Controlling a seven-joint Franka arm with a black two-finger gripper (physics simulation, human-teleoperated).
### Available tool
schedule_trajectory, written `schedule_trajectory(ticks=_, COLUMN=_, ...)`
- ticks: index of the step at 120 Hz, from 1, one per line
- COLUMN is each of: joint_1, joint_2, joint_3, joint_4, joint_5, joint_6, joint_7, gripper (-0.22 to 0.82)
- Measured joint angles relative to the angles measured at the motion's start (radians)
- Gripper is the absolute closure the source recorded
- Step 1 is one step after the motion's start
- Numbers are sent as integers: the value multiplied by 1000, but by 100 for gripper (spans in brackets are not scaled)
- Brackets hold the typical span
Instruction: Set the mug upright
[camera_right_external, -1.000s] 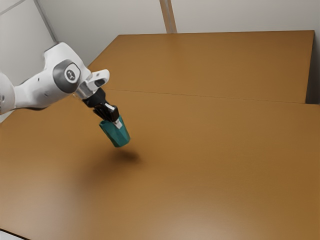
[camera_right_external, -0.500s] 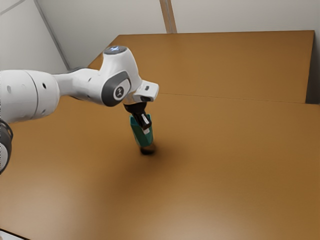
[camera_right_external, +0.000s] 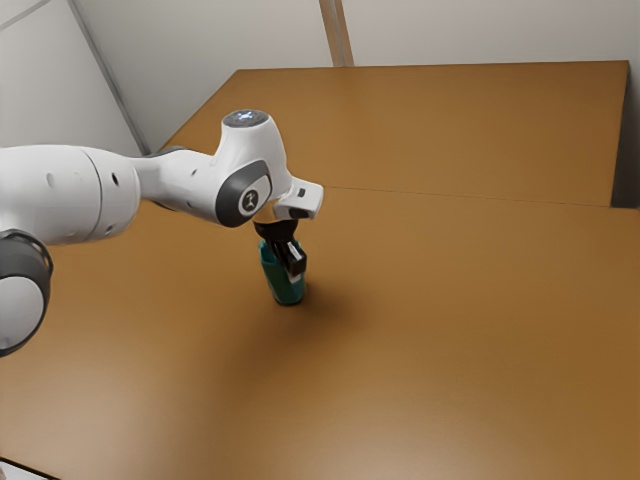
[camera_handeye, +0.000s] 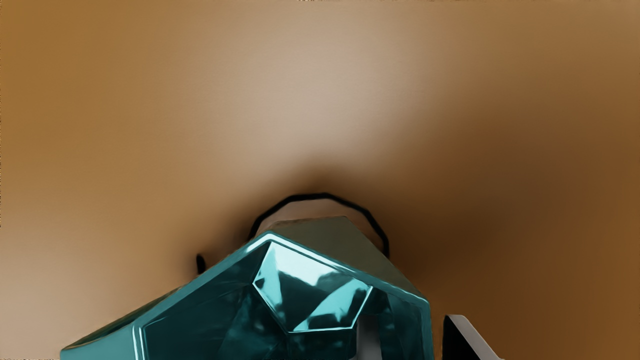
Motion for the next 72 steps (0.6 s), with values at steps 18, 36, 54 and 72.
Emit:
schedule_trajectory(ticks=18, joint_1=-10, joint_2=-20, joint_3=12, joint_4=-3, joint_5=4, joint_6=-4, joint_7=-10, gripper=28)
schedule_trajectory(ticks=36, joint_1=-8, joint_2=-90, joint_3=18, joint_4=2, joint_5=6, joint_6=-29, joint_7=-21, gripper=14)
schedule_trajectory(ticks=54, joint_1=2, joint_2=-155, joint_3=36, joint_4=77, joint_5=10, joint_6=-112, joint_7=-47, gripper=7)
schedule_trajectory(ticks=72, joint_1=80, joint_2=-177, joint_3=0, joint_4=232, joint_5=31, joint_6=-247, joint_7=-74, gripper=3)
